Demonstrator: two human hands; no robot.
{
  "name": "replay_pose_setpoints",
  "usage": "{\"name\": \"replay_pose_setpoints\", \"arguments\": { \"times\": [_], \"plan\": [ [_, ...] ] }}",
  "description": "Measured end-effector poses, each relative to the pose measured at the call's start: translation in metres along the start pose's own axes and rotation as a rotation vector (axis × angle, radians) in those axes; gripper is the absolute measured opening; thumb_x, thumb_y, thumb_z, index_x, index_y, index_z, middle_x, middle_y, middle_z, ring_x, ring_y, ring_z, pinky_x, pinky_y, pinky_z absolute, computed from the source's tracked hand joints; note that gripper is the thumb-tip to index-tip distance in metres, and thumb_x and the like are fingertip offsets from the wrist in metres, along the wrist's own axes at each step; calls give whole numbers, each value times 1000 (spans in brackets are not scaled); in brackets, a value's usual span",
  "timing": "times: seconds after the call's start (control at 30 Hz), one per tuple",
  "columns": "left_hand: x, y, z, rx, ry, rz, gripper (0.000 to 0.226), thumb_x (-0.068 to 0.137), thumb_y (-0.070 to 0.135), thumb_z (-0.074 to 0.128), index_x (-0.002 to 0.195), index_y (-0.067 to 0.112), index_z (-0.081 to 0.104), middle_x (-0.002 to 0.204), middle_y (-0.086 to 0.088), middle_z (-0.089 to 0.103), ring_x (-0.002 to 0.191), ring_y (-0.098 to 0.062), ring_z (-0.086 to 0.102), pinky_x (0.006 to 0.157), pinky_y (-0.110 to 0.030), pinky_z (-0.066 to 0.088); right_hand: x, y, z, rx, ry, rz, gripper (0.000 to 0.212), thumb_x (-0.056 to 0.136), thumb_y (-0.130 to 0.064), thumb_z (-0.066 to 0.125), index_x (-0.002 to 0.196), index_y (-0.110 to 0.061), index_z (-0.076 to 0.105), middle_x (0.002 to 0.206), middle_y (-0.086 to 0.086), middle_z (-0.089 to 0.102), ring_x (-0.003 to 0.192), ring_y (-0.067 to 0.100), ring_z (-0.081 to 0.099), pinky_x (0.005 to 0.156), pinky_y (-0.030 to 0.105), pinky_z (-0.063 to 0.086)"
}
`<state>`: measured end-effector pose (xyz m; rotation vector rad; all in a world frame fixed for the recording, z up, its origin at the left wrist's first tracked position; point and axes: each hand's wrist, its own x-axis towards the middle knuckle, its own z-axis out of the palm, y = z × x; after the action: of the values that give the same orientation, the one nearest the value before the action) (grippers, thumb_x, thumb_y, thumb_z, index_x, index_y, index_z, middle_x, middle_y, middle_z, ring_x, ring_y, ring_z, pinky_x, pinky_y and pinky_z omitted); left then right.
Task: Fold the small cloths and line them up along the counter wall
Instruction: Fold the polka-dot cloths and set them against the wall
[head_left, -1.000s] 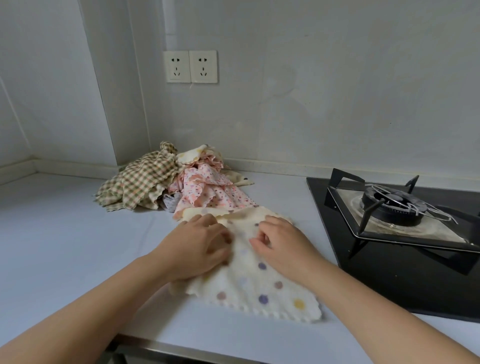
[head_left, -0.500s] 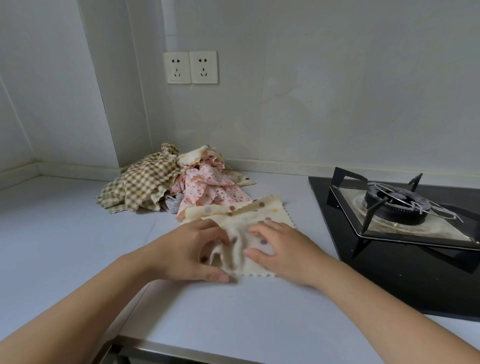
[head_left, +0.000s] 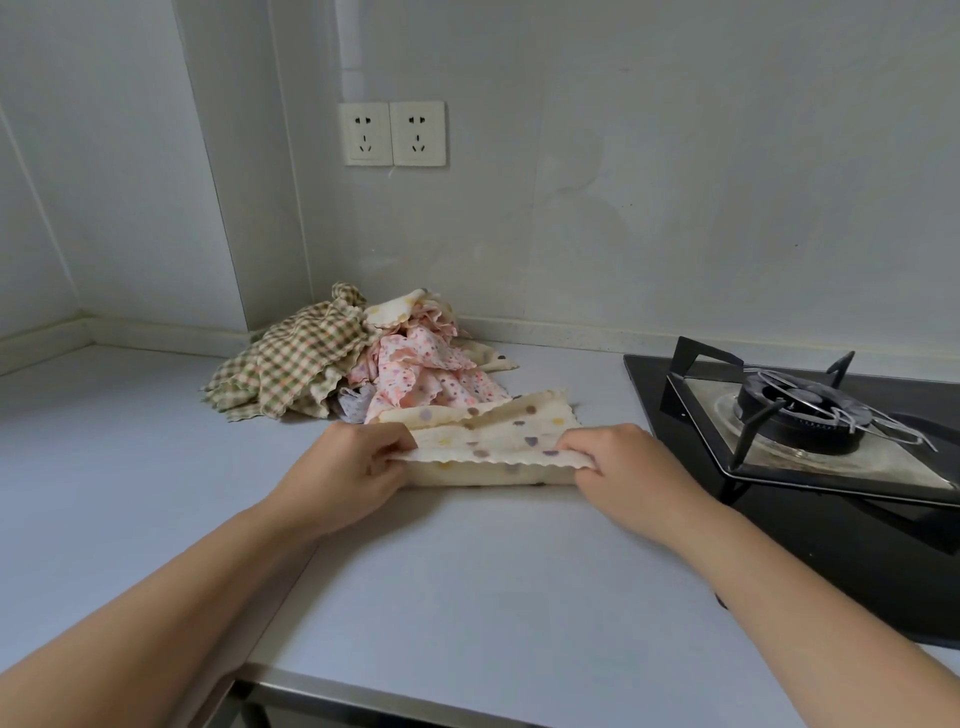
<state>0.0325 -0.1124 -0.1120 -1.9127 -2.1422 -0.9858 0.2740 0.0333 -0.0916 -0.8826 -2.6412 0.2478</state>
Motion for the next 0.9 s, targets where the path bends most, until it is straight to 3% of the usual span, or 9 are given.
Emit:
{"name": "replay_pose_setpoints", "arguments": {
  "times": [0.07,0.17,0.33,0.4,0.5,0.63,0.73,0.8,0.9],
  "plan": [
    [0,3,-7,-150,8,-9,27,72,36,44,82,23,66,76,9,67,69,-11,60,67,-25,47,-2,5,-7,155,21,1,22,79,-5,49,75,-24,60,60,-2,53,61,14,44,57,28,34],
    [1,8,-12,-215,-87,10,27,73,37,47,78,19,67,74,8,65,66,-8,56,65,-26,46,-5,10,-16,340,-20,6,15,77,-5,49,73,-10,62,63,11,50,56,10,35,56,29,29],
    [1,10,-6,-142,-183,68,43,69,41,39,71,1,56,64,-7,52,62,-14,42,59,-27,37,-5,9,-18,418,-153,19,18,83,-7,51,72,7,51,58,1,34,54,8,29,54,28,23],
    [2,14,-8,-160,-162,39,33,69,41,39,63,10,46,58,7,43,55,-10,37,53,-23,32,-5,10,-19,451,-233,53,19,86,-7,54,72,6,53,57,1,34,52,9,28,52,28,22],
    [2,15,-14,-277,-174,-79,19,77,30,45,65,17,49,60,10,51,51,-12,46,49,-22,39,-5,13,-21,514,-319,109,23,89,-13,57,67,-8,61,54,-3,40,47,9,29,48,24,22],
    [5,13,-8,-162,-120,-143,23,78,29,48,71,9,56,65,-6,54,56,-9,42,55,-25,36,-3,16,-17,573,-226,184,19,86,-17,58,70,-19,69,76,17,65,59,15,48,60,29,37],
    [9,9,-3,-149,-94,-298,22,86,15,55,72,-2,50,61,-6,44,57,-14,37,54,-29,34,0,18,-13,639,-104,264,19,87,-14,56,75,-16,71,83,12,72,68,14,60,68,29,44],
    [11,7,-2,-165,-77,-421,23,86,12,55,67,5,43,62,-3,40,58,-15,35,55,-28,31,2,20,-8,651,-59,325,17,85,-13,56,76,-13,71,75,9,70,66,14,59,67,28,43],
    [12,7,0,-217,-18,-559,28,86,16,56,65,14,38,61,-2,38,57,-16,33,52,-27,25,5,24,2,609,12,392,18,77,-18,56,68,-2,54,63,7,45,61,18,41,60,29,29]
  ]
}}
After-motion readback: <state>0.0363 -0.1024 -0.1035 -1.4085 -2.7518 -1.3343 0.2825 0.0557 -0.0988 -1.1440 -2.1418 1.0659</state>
